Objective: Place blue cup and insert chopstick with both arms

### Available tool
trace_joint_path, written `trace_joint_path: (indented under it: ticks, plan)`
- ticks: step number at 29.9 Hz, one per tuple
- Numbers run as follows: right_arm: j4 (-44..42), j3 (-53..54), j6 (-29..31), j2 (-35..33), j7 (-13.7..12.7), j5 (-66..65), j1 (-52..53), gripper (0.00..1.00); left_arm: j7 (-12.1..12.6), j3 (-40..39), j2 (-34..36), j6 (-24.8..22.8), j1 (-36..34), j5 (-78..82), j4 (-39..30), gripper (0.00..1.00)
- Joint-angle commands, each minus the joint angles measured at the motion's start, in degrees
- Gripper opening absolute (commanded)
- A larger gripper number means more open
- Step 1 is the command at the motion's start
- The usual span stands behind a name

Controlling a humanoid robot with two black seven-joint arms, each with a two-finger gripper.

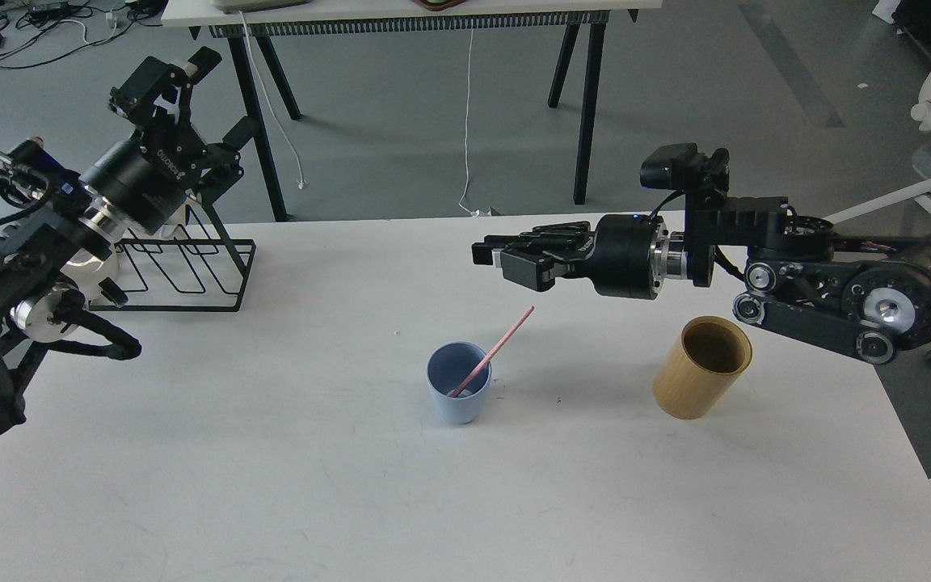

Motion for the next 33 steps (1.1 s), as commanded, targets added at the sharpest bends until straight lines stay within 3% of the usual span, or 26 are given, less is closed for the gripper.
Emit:
trace_joint_path:
  ticks: [1, 4, 21, 30, 33]
  plan:
    - [-0.55, 3.55, -0.49, -0.56, 0.0, 3.94, -0.58, 0.87, 0.0, 0.0, 0.0, 0.0, 0.0, -0.06, 0.0, 0.99]
    - [-0.73, 8.2, -0.5, -0.82, 0.0, 13.24, -3.3, 0.95, 0.0, -0.08, -0.17, 0.0, -0.08, -0.06, 0.0, 0.99]
    - [0.15, 40.9, 1.43, -2.58, 0.0, 53.5, -27.73, 0.99, 0.0, -0.96, -0.88, 0.0, 0.09, -0.68, 0.0, 0.99]
    - [-0.73, 51.19, 21.89, -2.67, 0.0, 60.29, -34.6, 0.99, 0.0, -0.96, -0.79, 0.0, 0.27, -0.77, 0.0, 0.99]
    - [-1.17, 51.37, 25.77, -3.54, 0.0, 60.29, -35.13, 0.99, 0.0, -0.96, -0.62, 0.0, 0.27, -0.68, 0.0, 0.99]
